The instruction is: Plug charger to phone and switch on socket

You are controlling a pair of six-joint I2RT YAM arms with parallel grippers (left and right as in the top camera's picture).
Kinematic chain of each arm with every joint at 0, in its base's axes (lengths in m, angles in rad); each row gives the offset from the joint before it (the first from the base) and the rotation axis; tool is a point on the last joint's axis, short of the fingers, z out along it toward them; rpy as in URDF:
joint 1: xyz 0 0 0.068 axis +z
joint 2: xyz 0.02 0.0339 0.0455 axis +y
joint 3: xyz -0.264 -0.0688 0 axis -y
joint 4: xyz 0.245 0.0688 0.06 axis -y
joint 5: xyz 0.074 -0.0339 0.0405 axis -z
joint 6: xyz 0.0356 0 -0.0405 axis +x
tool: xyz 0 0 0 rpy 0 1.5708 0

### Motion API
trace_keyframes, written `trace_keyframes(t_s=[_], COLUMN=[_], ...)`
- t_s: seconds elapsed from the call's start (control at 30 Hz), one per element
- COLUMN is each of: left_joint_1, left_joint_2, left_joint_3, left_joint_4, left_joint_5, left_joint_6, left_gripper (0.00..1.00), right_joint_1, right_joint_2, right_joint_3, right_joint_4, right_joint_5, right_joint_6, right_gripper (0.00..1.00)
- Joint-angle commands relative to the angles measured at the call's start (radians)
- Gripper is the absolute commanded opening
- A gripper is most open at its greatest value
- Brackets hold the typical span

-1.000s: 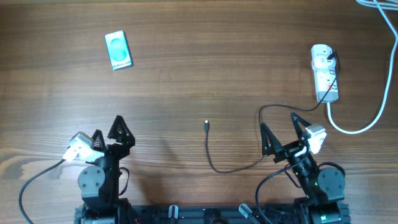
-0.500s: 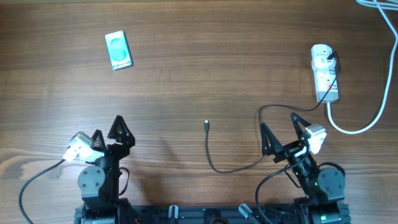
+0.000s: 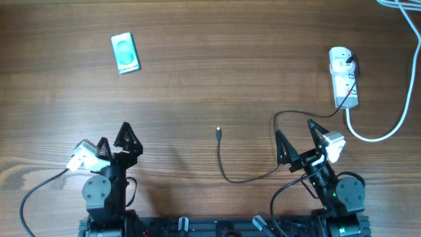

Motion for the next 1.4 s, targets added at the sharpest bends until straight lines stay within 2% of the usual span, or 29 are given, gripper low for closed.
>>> trace_keyframes(t_s=[0.0, 0.23, 0.53, 0.7, 0.87, 1.03, 1.13, 1.23, 1.37], left_joint_1=[0.008, 0.008, 0.008, 0.007, 0.007, 0.007, 0.007, 0.007, 0.007], left_joint_2=[-0.01, -0.01, 0.0, 0.079, 0.285, 0.555, 0.728, 0.895, 1.093], left_joint_3=[-0.006, -0.006, -0.004, 0.057, 0.206, 0.422, 0.582, 0.754, 0.952], left_joint_4=[0.003, 0.003, 0.089, 0.117, 0.102, 0.008, -0.087, -0.211, -0.377], left_joint_5=[-0.016, -0.012, 0.172, 0.232, 0.231, 0.23, 0.228, 0.19, 0.164], left_joint_6=[-0.009, -0.011, -0.008, 0.024, 0.133, 0.24, 0.306, 0.312, 0.375], left_gripper=[1.0, 1.0, 1.0, 1.0, 1.0, 0.99, 1.0, 1.0, 1.0], right_joint_1=[0.004, 0.004, 0.004, 0.004, 0.004, 0.004, 0.004, 0.004, 0.004], right_joint_2=[-0.013, -0.013, -0.013, -0.013, -0.013, -0.013, -0.013, -0.013, -0.013], right_joint_3=[-0.002, -0.002, -0.002, -0.002, -0.002, -0.002, -0.002, -0.002, -0.002], right_joint_4=[0.003, 0.003, 0.003, 0.003, 0.003, 0.003, 0.003, 0.003, 0.003], right_joint_5=[0.009, 0.009, 0.009, 0.009, 0.009, 0.009, 0.009, 0.009, 0.009], right_joint_6=[0.008, 0.008, 0.008, 0.008, 0.008, 0.008, 0.008, 0.008, 0.008], right_gripper=[1.0, 1.0, 1.0, 1.0, 1.0, 1.0, 1.0, 1.0, 1.0])
